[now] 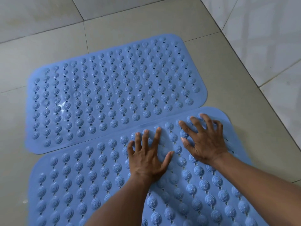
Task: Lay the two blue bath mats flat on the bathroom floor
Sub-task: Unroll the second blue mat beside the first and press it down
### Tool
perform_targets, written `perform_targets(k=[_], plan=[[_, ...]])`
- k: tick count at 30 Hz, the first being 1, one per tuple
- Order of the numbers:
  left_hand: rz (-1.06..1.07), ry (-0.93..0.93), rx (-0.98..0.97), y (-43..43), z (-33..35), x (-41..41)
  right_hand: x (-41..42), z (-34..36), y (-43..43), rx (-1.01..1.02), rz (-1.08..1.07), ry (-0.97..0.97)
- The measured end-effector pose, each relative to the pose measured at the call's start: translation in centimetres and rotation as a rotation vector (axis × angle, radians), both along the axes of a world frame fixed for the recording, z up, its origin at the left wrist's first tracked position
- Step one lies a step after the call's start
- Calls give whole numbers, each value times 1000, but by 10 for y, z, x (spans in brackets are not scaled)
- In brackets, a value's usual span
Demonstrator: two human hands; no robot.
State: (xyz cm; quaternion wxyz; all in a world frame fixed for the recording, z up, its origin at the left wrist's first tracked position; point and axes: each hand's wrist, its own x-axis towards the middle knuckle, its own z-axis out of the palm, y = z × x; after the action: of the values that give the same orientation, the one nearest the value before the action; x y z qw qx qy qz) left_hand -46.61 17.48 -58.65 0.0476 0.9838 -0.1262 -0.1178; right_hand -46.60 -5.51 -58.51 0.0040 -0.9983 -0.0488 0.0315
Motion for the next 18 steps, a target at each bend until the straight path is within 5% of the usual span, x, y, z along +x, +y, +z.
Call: perform_targets(k=[8, 12, 18], plan=[[-57, 189, 3, -10, 26, 3, -19, -1, 8, 5, -171, 232], [-93, 172, -43, 34, 29, -20, -43, 7, 52, 89, -285, 187], [120, 215, 65, 177, 32, -93, -105, 10, 179, 208, 120, 204]])
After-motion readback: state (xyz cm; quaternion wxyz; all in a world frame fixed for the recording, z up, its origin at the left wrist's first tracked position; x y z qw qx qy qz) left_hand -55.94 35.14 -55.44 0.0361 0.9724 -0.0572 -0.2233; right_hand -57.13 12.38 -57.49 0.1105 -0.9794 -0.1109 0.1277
